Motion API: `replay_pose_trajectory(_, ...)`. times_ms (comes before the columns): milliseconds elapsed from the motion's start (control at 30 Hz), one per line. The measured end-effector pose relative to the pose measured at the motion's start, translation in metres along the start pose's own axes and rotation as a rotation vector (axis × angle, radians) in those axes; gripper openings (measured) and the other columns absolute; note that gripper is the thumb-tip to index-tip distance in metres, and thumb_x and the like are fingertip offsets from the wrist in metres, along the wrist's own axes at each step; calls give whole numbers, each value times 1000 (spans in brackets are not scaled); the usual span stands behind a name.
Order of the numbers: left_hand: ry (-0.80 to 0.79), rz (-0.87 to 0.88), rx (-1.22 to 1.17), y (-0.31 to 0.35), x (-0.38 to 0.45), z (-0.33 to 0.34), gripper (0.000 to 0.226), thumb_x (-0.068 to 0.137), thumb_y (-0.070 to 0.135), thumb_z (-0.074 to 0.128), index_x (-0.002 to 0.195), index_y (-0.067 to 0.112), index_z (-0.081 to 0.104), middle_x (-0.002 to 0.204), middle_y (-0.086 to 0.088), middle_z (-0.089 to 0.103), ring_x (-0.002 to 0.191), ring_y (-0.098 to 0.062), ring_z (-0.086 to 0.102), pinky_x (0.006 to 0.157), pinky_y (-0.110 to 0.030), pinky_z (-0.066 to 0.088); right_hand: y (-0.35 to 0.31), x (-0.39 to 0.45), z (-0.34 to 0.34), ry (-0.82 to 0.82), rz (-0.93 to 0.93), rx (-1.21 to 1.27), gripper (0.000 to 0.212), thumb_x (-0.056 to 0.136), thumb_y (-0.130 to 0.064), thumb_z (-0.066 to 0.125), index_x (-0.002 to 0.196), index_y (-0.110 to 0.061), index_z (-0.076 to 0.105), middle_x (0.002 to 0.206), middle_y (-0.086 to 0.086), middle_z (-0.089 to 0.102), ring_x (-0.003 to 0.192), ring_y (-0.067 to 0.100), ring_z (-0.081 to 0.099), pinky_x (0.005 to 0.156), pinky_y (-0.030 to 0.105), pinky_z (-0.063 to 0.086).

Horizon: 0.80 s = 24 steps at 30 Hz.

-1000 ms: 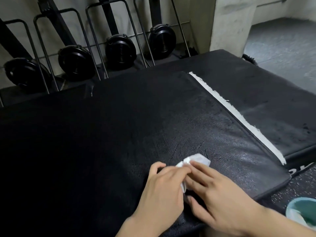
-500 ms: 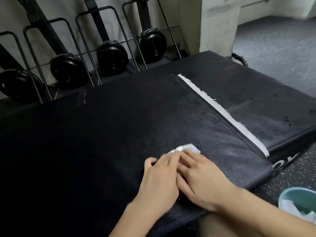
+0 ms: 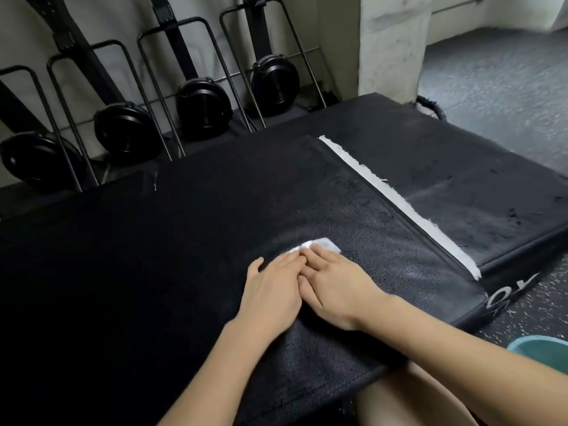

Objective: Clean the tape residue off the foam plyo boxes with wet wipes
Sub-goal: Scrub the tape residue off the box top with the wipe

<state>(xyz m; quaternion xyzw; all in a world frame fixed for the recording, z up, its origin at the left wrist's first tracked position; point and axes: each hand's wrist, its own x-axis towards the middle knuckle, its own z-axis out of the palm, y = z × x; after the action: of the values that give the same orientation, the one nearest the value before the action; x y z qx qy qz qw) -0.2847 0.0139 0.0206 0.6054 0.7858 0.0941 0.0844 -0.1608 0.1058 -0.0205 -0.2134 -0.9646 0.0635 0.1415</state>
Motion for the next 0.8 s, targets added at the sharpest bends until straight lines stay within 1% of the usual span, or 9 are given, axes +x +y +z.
replay_pose_trajectory(100, 32, -18, -29, -4, 5, 0, 34, 96, 19, 34, 115, 34, 58, 120, 21, 57, 113, 3, 49, 110, -42, 27, 0, 7, -1, 11, -8, 19, 57, 105, -36, 21, 124, -9, 66, 129, 13, 62, 123, 31, 50, 111, 40, 38)
replay_pose_trajectory(200, 68, 16, 4, 6, -19, 4, 28, 95, 20, 33, 103, 33, 56, 107, 19, 57, 101, 1, 52, 106, -38, 29, -9, -17, -8, -8, -77, 9, 52, 106, -33, 24, 128, -8, 64, 129, 11, 63, 128, 31, 50, 116, 38, 33)
replay_pose_trajectory(333, 83, 71, 37, 17, -54, 18, 36, 89, 24, 30, 109, 34, 58, 119, 21, 58, 118, 4, 50, 107, -40, 32, -23, -48, -17, -64, -197, -48, 51, 108, -31, 27, 135, -2, 59, 133, 12, 64, 136, 32, 47, 119, 41, 29)
replay_pose_trajectory(400, 82, 75, 50, 12, -54, 22, 43, 86, 27, 28, 113, 33, 61, 126, 21, 60, 126, 4, 48, 109, -43, 36, -23, -46, -18, -69, -216, -65, 50, 108, -30, 28, 130, -2, 63, 127, 11, 66, 132, 32, 50, 118, 41, 30)
replay_pose_trajectory(467, 63, 66, 56, 3, -40, 17, 55, 86, 29, 20, 121, 30, 61, 136, 17, 58, 133, 1, 44, 115, -44, 28, -20, -29, -18, -46, -224, -91, 48, 107, -27, 29, 123, -2, 67, 118, 10, 70, 124, 31, 55, 116, 40, 33)
replay_pose_trajectory(567, 24, 65, 71, -13, -6, 5, 70, 85, 34, 7, 140, 28, 50, 152, 15, 42, 144, -1, 29, 119, -38, 14, -11, 7, -8, -6, -223, -149, 49, 103, -24, 30, 120, 1, 68, 114, 13, 71, 116, 34, 59, 112, 42, 36)
replay_pose_trajectory(633, 12, 62, 83, -30, 23, 2, 54, 95, 31, 20, 143, 29, 46, 155, 16, 37, 145, -1, 25, 118, -36, 19, -2, 36, 2, 10, -214, -182, 50, 102, -23, 30, 121, 4, 67, 114, 16, 71, 115, 36, 60, 112, 43, 36)
replay_pose_trajectory(700, 34, 73, 104, -48, 54, -2, 42, 97, 26, 36, 136, 30, 50, 148, 17, 44, 139, -3, 36, 112, -37, 31, 9, 68, 8, 25, -193, -211, 49, 100, -21, 31, 118, 6, 68, 110, 19, 71, 111, 37, 60, 108, 45, 39)
replay_pose_trajectory(800, 37, 45, 87, -66, 87, -13, 34, 97, 20, 40, 123, 29, 59, 136, 15, 56, 123, -11, 53, 98, -39, 44, 18, 106, 11, 47, -174, -218, 39, 96, -17, 37, 101, 1, 72, 96, 17, 72, 98, 35, 62, 100, 43, 40)
